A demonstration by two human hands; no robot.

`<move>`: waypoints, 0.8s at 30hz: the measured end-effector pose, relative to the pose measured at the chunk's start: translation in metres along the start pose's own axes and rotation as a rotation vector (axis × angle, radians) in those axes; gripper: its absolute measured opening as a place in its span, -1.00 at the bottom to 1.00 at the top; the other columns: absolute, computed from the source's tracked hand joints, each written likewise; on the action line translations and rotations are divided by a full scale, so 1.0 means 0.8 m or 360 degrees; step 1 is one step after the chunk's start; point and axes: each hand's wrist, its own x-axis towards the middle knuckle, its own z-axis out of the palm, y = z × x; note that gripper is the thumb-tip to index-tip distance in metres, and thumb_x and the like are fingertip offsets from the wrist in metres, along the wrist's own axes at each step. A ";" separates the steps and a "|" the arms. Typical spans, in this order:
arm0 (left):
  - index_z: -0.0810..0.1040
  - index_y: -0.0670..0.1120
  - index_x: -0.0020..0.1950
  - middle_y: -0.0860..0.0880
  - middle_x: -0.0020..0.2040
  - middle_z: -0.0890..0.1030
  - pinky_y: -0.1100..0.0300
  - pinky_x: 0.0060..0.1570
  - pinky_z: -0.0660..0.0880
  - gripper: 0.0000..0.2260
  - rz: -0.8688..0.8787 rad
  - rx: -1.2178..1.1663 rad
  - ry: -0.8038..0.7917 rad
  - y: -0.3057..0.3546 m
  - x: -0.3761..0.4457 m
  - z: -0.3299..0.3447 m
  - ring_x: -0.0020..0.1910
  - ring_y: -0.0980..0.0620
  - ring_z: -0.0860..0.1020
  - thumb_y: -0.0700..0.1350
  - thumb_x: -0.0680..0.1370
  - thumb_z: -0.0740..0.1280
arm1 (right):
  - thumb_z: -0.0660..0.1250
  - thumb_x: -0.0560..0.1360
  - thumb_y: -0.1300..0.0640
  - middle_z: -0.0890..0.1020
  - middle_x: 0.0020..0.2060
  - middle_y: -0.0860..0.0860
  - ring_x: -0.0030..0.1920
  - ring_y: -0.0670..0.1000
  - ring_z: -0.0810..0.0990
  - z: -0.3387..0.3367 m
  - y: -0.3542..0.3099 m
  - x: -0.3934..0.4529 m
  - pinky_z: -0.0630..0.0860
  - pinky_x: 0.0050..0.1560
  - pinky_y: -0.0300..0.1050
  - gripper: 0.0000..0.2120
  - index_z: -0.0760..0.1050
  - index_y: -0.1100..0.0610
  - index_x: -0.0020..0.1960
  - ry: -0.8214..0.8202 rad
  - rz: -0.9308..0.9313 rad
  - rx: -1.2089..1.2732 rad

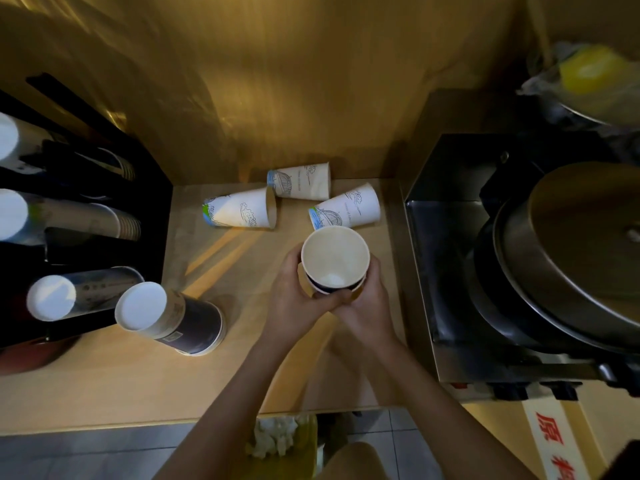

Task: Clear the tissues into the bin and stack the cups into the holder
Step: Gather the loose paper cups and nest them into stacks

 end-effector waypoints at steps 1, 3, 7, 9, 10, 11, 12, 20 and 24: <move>0.35 0.01 0.29 0.10 0.18 0.51 0.60 -0.01 0.34 -0.22 0.0006 -0.0003 -0.0015 0.000 -0.001 -0.001 0.12 0.25 0.47 0.09 0.13 0.56 | 0.61 0.11 0.05 0.49 0.07 -0.29 0.06 -0.34 0.51 0.000 0.000 0.000 0.45 -0.02 -0.44 -0.19 0.23 -0.15 0.22 0.0009 -0.0002 -0.0005; 0.32 0.09 0.29 0.20 0.17 0.48 0.59 0.02 0.35 -0.22 0.0016 -0.0012 -0.0039 0.000 -0.002 -0.002 0.14 0.37 0.44 0.15 0.13 0.52 | 0.62 0.11 0.05 0.49 0.09 -0.27 0.08 -0.24 0.51 0.002 0.001 0.000 0.46 0.01 -0.34 -0.18 0.24 -0.14 0.23 0.0019 -0.0003 -0.0019; 0.32 0.04 0.33 0.19 0.19 0.47 0.58 0.05 0.35 -0.19 0.0006 -0.0001 -0.0037 -0.005 -0.004 0.000 0.15 0.35 0.43 0.12 0.15 0.54 | 0.62 0.10 0.03 0.49 0.12 -0.25 0.14 -0.20 0.50 0.000 -0.003 0.001 0.46 0.03 -0.32 -0.17 0.24 -0.15 0.24 0.0005 -0.0013 -0.0012; 0.31 0.08 0.31 0.23 0.17 0.46 0.60 0.01 0.34 -0.21 0.0005 -0.0001 -0.0024 -0.006 -0.004 0.000 0.13 0.37 0.43 0.07 0.15 0.56 | 0.62 0.11 0.05 0.49 0.11 -0.26 0.13 -0.21 0.51 -0.002 -0.004 0.001 0.46 0.02 -0.32 -0.17 0.24 -0.15 0.23 -0.0024 -0.0008 -0.0020; 0.31 0.09 0.30 0.23 0.16 0.47 0.60 0.00 0.34 -0.22 0.0000 0.0000 -0.0020 -0.006 -0.003 0.000 0.13 0.39 0.42 0.07 0.15 0.56 | 0.62 0.12 0.05 0.48 0.10 -0.31 0.12 -0.23 0.50 -0.003 -0.007 0.001 0.46 0.02 -0.32 -0.17 0.23 -0.16 0.23 -0.0045 -0.0004 -0.0022; 0.31 0.08 0.30 0.20 0.17 0.47 0.59 -0.01 0.34 -0.22 -0.0012 0.0009 -0.0021 -0.005 -0.002 0.000 0.13 0.37 0.43 0.07 0.15 0.56 | 0.62 0.12 0.04 0.47 0.09 -0.34 0.12 -0.25 0.50 -0.004 -0.009 0.002 0.46 0.01 -0.32 -0.17 0.22 -0.17 0.23 -0.0076 0.0011 -0.0031; 0.31 0.07 0.30 0.17 0.18 0.47 0.58 -0.01 0.35 -0.21 -0.0031 0.0026 -0.0029 -0.004 -0.001 0.000 0.13 0.34 0.43 0.07 0.14 0.55 | 0.60 0.12 0.03 0.45 0.08 -0.35 0.11 -0.26 0.49 -0.007 -0.011 0.004 0.45 0.00 -0.33 -0.17 0.20 -0.18 0.23 -0.0124 0.0031 -0.0050; -0.01 0.01 0.49 0.00 0.48 0.12 0.18 0.27 0.27 0.10 -0.0201 0.0230 -0.0373 0.008 0.010 -0.030 0.39 0.06 0.23 0.09 0.14 0.60 | 0.36 0.40 0.34 0.41 0.28 -0.03 0.30 -0.03 0.41 -0.064 -0.030 0.031 0.36 0.35 -0.04 -0.24 0.07 0.10 0.49 -0.0492 0.0339 -0.0227; 0.19 0.02 0.45 0.01 0.45 0.26 0.20 0.20 0.24 -0.43 -0.0381 0.0008 -0.0166 0.018 0.042 -0.062 0.32 0.14 0.27 0.10 0.49 0.28 | 0.20 0.52 0.37 0.57 0.17 0.20 0.14 0.07 0.54 -0.070 -0.048 0.071 0.51 0.00 -0.26 -0.63 0.37 0.25 0.31 -0.0159 0.0527 0.0001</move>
